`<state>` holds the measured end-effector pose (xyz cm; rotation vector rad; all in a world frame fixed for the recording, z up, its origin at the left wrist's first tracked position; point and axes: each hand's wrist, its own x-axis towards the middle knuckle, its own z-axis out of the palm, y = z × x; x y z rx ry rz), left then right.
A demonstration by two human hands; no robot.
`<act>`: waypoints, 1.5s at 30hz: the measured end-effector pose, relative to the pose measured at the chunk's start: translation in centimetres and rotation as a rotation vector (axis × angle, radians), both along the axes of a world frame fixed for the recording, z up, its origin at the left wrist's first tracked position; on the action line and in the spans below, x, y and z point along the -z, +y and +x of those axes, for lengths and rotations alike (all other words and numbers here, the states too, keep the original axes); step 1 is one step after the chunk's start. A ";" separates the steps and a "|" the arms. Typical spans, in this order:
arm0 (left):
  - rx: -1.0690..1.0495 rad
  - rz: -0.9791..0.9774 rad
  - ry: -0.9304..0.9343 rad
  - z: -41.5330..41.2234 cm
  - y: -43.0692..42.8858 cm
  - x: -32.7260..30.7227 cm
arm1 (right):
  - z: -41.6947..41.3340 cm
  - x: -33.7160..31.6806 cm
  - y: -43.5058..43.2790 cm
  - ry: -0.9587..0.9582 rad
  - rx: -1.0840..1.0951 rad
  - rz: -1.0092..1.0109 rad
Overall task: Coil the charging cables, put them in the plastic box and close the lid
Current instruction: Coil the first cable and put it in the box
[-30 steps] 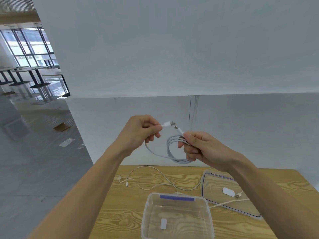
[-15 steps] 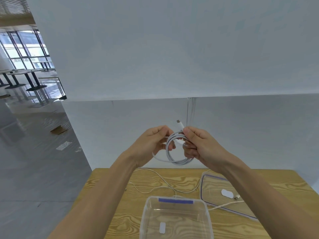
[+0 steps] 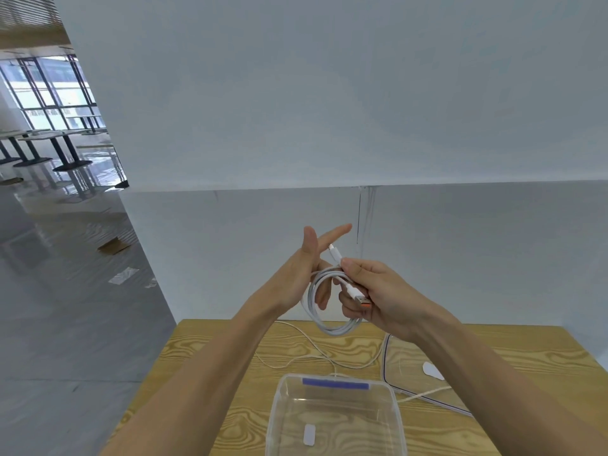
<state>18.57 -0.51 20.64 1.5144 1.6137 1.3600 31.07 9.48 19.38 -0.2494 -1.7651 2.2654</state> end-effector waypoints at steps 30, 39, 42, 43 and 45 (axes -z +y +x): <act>-0.423 0.701 1.157 5.0 -0.4 3.0 | 0.5 -0.1 0.5 -0.060 -0.120 -0.205; -0.413 0.696 1.062 3.9 -0.9 3.0 | 0.4 -1.2 0.1 0.027 -0.051 -0.161; -0.557 0.598 0.781 3.4 -1.7 1.9 | 0.5 -1.7 0.2 0.035 -0.021 -0.099; -0.595 0.513 0.657 3.1 -2.0 1.2 | 0.6 -1.9 0.2 0.034 -0.035 -0.097; -0.554 0.297 0.416 2.3 -2.7 -0.3 | 0.6 -2.3 0.3 0.017 -0.057 -0.083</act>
